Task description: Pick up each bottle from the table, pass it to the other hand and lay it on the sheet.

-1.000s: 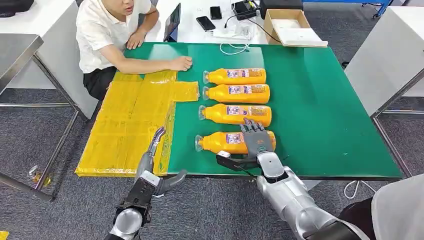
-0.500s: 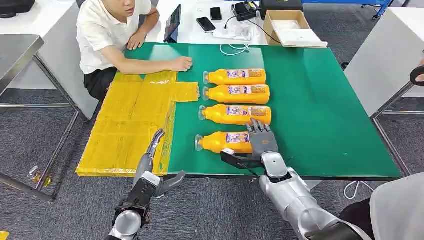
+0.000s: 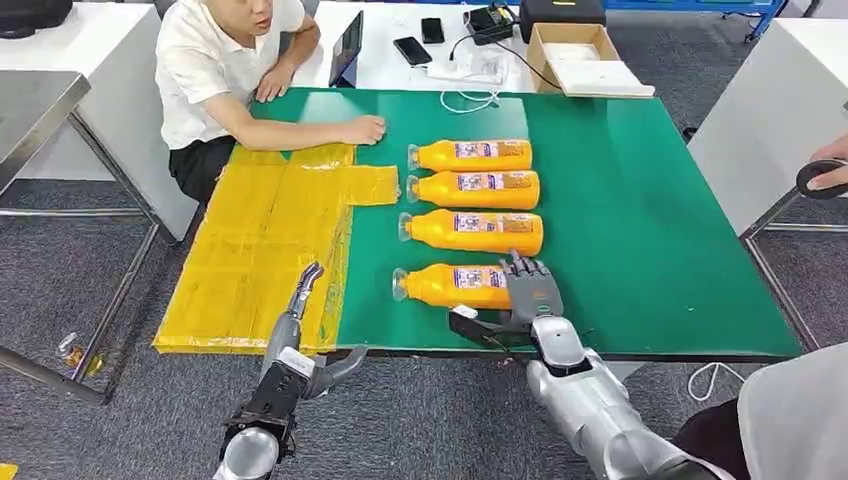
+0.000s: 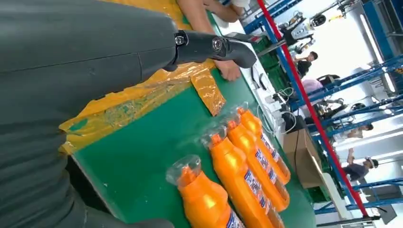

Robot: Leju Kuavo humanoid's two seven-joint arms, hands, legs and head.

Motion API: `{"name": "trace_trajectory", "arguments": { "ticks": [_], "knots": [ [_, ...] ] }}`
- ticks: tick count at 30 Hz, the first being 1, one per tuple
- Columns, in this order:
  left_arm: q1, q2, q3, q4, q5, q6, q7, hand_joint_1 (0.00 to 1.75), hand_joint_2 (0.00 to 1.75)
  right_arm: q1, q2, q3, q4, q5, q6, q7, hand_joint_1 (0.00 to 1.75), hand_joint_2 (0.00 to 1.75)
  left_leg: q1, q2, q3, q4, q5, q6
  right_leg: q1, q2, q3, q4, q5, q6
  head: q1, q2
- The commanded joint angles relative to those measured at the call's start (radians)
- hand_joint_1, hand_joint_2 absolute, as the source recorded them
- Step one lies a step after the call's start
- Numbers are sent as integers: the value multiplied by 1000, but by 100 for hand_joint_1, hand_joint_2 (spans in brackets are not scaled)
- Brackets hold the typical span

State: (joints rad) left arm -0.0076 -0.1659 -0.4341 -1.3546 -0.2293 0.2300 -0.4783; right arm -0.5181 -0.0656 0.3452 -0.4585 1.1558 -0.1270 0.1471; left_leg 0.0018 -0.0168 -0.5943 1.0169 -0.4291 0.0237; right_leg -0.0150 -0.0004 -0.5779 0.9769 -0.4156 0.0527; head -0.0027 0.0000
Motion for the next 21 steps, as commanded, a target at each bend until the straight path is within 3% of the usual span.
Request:
{"name": "trace_trajectory", "arguments": {
  "ticks": [1, 20, 21],
  "knots": [
    [-49, 17, -10, 75, 18, -8, -9, 0, 175, 87, -34, -102, 120, -37, 23, -49, 175, 175, 1, -5, 2, -2, 1, -1, 1, -6, 5, -3, 0, -2, 0, 0],
    [-81, 36, -38, 105, 53, -18, -27, 0, 175, 134, -37, -202, 180, -121, 76, -124, 175, 175, 2, -6, 10, -3, 1, 0, 3, -8, 15, -9, -1, -3, 0, 0],
    [-77, 38, -35, 101, 59, -15, -31, 0, 175, 145, -24, -268, 165, -199, 103, -222, 175, 175, 3, -8, 9, -4, 2, 0, 3, -9, 14, -11, 0, -3, 0, 0]
  ]
}}
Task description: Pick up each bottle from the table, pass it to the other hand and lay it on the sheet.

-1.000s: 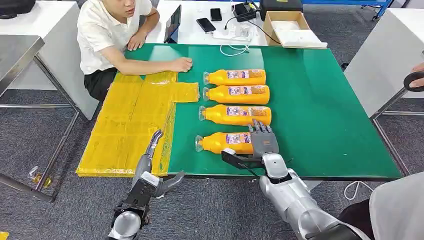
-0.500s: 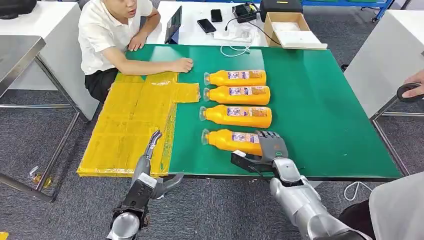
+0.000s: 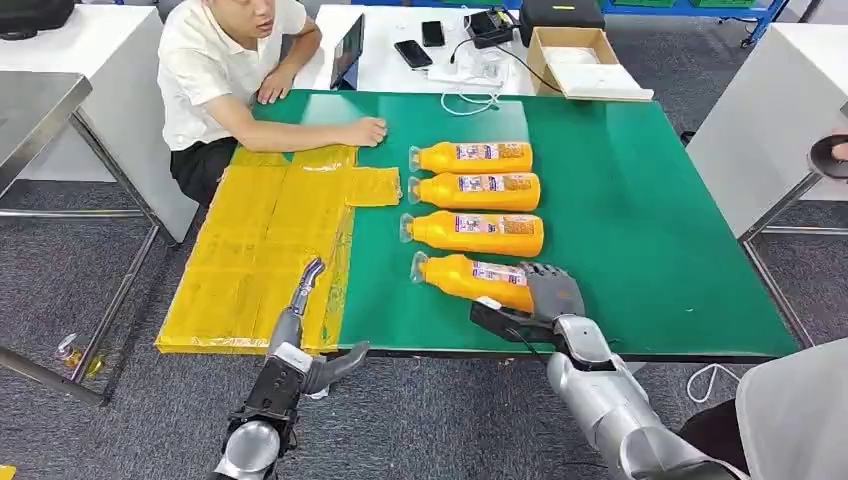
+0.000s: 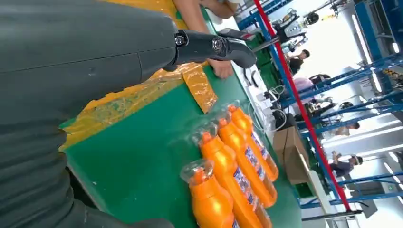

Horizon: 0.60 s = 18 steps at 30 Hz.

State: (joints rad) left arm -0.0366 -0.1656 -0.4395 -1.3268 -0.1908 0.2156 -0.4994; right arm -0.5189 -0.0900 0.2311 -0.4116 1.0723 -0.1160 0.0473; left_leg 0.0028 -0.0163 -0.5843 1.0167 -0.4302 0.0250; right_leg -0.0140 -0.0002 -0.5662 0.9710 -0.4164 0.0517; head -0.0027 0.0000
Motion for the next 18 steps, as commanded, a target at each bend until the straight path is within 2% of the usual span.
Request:
{"name": "trace_trajectory", "arguments": {
  "ticks": [1, 4, 5, 6, 8, 10, 11, 12, 13, 17, 18],
  "knots": [
    [-45, 42, -29, 69, 25, 1, -13, 0, 175, 151, 6, -169, 120, -134, 94, -157, 175, 175, 2, -8, 0, -3, 2, -1, 2, -9, 4, -5, 1, -2, 0, 0],
    [-30, 46, -20, 50, 54, -6, -23, 0, 175, 159, 35, -251, 102, -248, 153, -306, 175, 175, 2, -8, 0, -5, 3, 0, 2, -10, 4, -7, 1, -2, 0, 0],
    [-10, 39, 2, 28, 111, -30, -19, 0, 175, 166, 51, -287, 74, -320, 195, -436, 175, 175, 3, -5, 2, -2, 1, 1, 2, -6, 5, -5, 1, -2, 0, 0],
    [-4, 40, 5, 20, 122, -37, -16, 0, 175, 165, 60, -286, 65, -328, 197, -447, 175, 175, 2, -4, 3, -4, 1, 0, 2, -6, 6, -6, 1, -2, 1, 0],
    [27, 35, 22, -14, 247, -127, 49, 0, 175, 178, 84, -276, -10, -390, 212, -547, 175, 175, 3, -1, 5, -4, -2, 0, 2, -3, 7, -6, 1, -3, 1, 0],
    [39, 39, 20, -23, 314, -180, 85, 0, 175, 190, 99, -243, -83, -434, 222, -563, 175, 175, 2, 12, 10, -1, -8, 0, 2, 11, 9, -2, 0, -2, 0, 0],
    [46, 38, 19, -20, 374, -212, 116, 0, 175, 201, 109, -215, -143, -470, 217, -577, 175, 175, 2, 14, 6, -2, -7, -2, 2, 13, 4, -3, 2, -3, 0, 0],
    [48, 39, 18, -16, 405, -223, 131, 0, 175, 208, 116, -198, -183, -499, 225, -579, 175, 175, 2, 16, 6, -4, -8, -4, 3, 15, 5, -4, 2, -4, 0, 0],
    [48, 41, 13, -7, 450, -226, 161, 0, 175, 221, 118, -158, -243, -534, 221, -571, 175, 175, 2, 17, 9, -4, -9, -3, 3, 16, 16, -4, 3, -2, 0, 0],
    [38, 60, -19, 25, 562, -239, 221, 0, 175, 239, 137, -61, -371, -637, 192, -559, 175, 175, 4, 17, 11, -2, -10, -3, 4, 16, 17, -2, 1, -2, 0, 0],
    [37, 62, -27, 27, 585, -255, 227, 0, 175, 237, 144, -38, -382, -647, 190, -557, 175, 175, 4, 18, 7, -2, -9, -3, 4, 16, 14, -1, 2, -2, 0, 0]
  ]
}}
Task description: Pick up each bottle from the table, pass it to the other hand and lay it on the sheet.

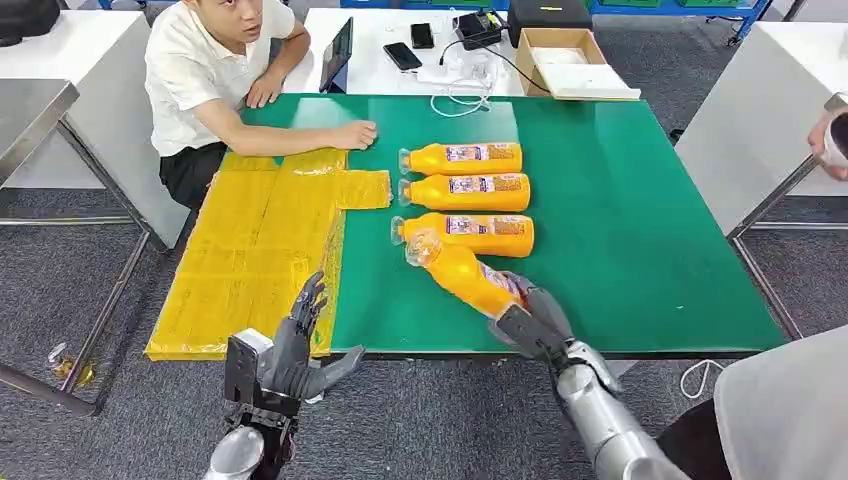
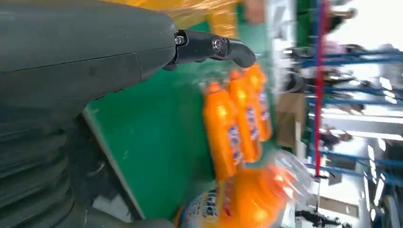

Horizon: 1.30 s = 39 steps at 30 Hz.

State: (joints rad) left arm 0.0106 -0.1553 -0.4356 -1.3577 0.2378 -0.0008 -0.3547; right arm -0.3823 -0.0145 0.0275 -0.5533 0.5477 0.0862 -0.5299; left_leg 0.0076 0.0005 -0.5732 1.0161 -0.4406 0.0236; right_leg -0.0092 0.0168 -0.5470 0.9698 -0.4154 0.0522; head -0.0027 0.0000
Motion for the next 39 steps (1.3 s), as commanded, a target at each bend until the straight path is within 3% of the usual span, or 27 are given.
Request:
{"name": "trace_trajectory", "arguments": {
  "ticks": [1, 10, 14, 20, 31, 39],
  "knots": [
    [-11, 53, -36, 58, 169, -50, 86, 0, 175, 98, 75, 176, -243, -126, -12, 22, 175, 175, 1, 1, -4, -1, 1, -1, 1, 0, -5, 0, 0, -2, 0, 0],
    [-22, 62, -66, 53, 206, -68, 99, 0, 175, 73, 82, 248, -200, -174, -35, 29, 175, 175, 1, -5, -20, -1, 4, -1, 1, -4, -17, 2, 0, -1, 0, 0],
    [-36, 50, -84, 48, 209, -76, 98, 0, 175, 26, 145, 339, -123, -161, -44, 49, 175, 175, 1, -3, -25, 0, 4, -1, 1, -2, -22, 2, 1, -2, 0, 0],
    [-40, 12, -77, 23, 115, 60, 45, 0, 175, 61, 205, 503, -118, -126, -79, 73, 175, 175, 1, -5, -28, 0, 4, -2, 1, -4, -25, 2, 0, -2, 0, 0],
    [-28, 7, -67, 4, 127, 65, 38, 0, 175, 77, 192, 547, -137, -143, -89, 80, 175, 175, 1, -6, -28, -1, 4, -2, 0, -6, -25, 3, -1, -2, 0, 0],
    [-49, -9, -73, 46, 146, 75, 42, 0, 175, 29, 214, 617, -107, -146, -97, 106, 175, 175, 0, -5, -28, -1, 4, -2, 0, -5, -26, 3, -1, -2, 0, 0]
  ]
}}
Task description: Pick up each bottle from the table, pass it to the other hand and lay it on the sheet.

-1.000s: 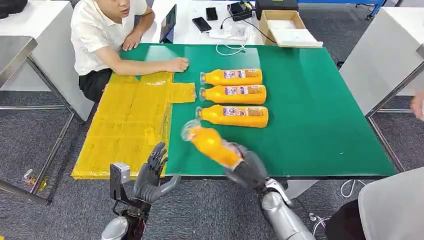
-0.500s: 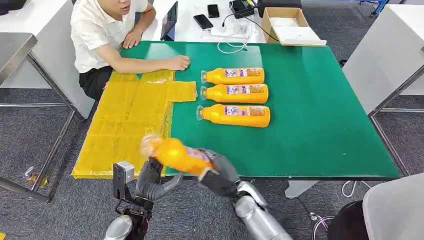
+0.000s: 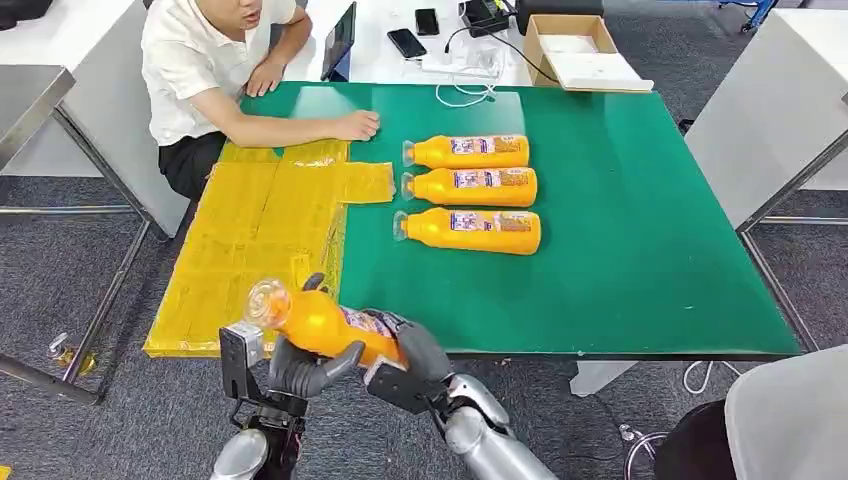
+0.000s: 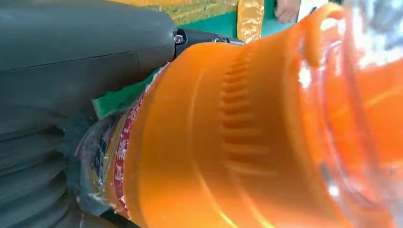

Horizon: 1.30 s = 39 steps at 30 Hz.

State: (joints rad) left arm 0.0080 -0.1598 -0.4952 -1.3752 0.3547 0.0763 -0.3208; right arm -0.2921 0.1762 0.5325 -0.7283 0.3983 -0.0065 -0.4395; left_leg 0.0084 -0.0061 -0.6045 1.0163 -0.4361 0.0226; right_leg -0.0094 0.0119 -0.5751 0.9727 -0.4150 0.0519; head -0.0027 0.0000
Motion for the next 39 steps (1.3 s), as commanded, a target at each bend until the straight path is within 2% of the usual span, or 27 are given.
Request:
{"name": "trace_trajectory", "arguments": {
  "ticks": [1, 2, 3, 4, 6, 7, 8, 9, 10, 12, 29, 32, 35, 36, 39],
  "knots": [
    [-56, -9, -9, 71, 63, -23, 22, 0, 175, -71, 28, 127, 75, 3, -6, 15, 175, 175, -1, 1, 4, -1, -1, -1, 0, 0, 3, 1, -2, -2, 0, 0],
    [-58, -11, -3, 74, 107, -57, 42, 0, 175, -76, 32, 133, 77, -2, -10, 11, 175, 175, 0, 2, 2, 0, -1, -1, 0, 0, 1, 0, -1, -2, 0, 0],
    [-58, -9, 3, 71, 136, -78, 48, 51, 175, -79, 33, 139, 78, -5, -13, 11, 175, 175, -1, 1, 4, -1, -1, -1, 0, 0, 3, 1, -2, -2, 0, 0],
    [-56, -7, 6, 65, 160, -103, 49, 175, 175, -81, 33, 145, 80, -2, -20, 12, 175, 175, 0, 1, 3, 0, -1, -1, 0, 0, 2, 0, -1, -2, 0, 0],
    [-52, -6, 11, 54, 185, -125, 50, 175, 175, -83, 34, 147, 88, -9, -21, 11, 175, 175, 0, 1, 3, -1, 0, -1, 0, -1, 2, 0, -1, -1, 0, 0],
    [-46, -11, 23, 43, 238, -167, 66, 175, 175, -83, 36, 150, 96, -18, -19, 5, 155, 175, 0, 1, 4, -1, -1, -1, 0, -1, 3, 0, -1, -2, 0, 0],
    [-40, -15, 35, 33, 285, -195, 84, 175, 175, -79, 38, 154, 97, -24, -18, -8, 68, 175, 0, 1, 2, -1, -1, -1, 0, 0, 2, 0, -1, -1, 0, 0],
    [-34, -16, 44, 17, 306, -205, 82, 175, 175, -73, 41, 161, 97, -32, -13, -24, 14, 175, 0, 2, 4, -1, -1, -1, 0, 0, 3, 0, -1, -2, 0, 0],
    [-32, -18, 49, 9, 329, -221, 89, 175, 175, -66, 43, 165, 91, -39, -7, -38, 21, 175, -1, 2, 5, -1, -1, -1, -1, 0, 3, 0, -2, -2, 0, 0],
    [-30, -18, 53, 7, 350, -234, 102, 175, 175, -61, 46, 171, 86, -43, -4, -44, 21, 175, 0, 1, 1, 0, 0, -1, 0, 0, 1, 0, -1, -1, 0, 0],
    [-30, -17, 54, 10, 360, -240, 108, 175, 175, -61, 46, 171, 83, -44, -3, -45, 21, 175, 0, 0, 2, 0, 0, -1, 0, -1, 1, 0, -1, -1, 0, 0],
    [-21, -18, 61, 4, 396, -266, 120, 175, 175, -46, 49, 173, 58, -55, -14, -58, 0, 175, 0, 0, 2, 0, 0, -1, 0, -1, 1, 0, -1, -1, 0, 0],
    [-18, -11, 70, -2, 402, -271, 122, 175, 175, -28, 53, 169, 30, -67, -28, -59, 0, 175, 1, 0, 1, 0, -1, -1, 1, -1, 1, 0, -1, -1, 0, 0],
    [-17, -11, 89, -11, 405, -268, 115, 175, 175, -18, 50, 170, 13, -72, -31, -59, 0, 0, 0, 0, 3, 0, -1, -1, 0, -1, 2, 1, -2, -2, 0, 0],
    [-21, -6, 138, -31, 387, -237, 94, 175, 175, 23, 33, 174, -35, -74, -43, -77, 0, 0, 1, 0, 1, 0, 0, -1, 1, -1, 1, 0, -1, -1, 0, 0]
  ]
}}
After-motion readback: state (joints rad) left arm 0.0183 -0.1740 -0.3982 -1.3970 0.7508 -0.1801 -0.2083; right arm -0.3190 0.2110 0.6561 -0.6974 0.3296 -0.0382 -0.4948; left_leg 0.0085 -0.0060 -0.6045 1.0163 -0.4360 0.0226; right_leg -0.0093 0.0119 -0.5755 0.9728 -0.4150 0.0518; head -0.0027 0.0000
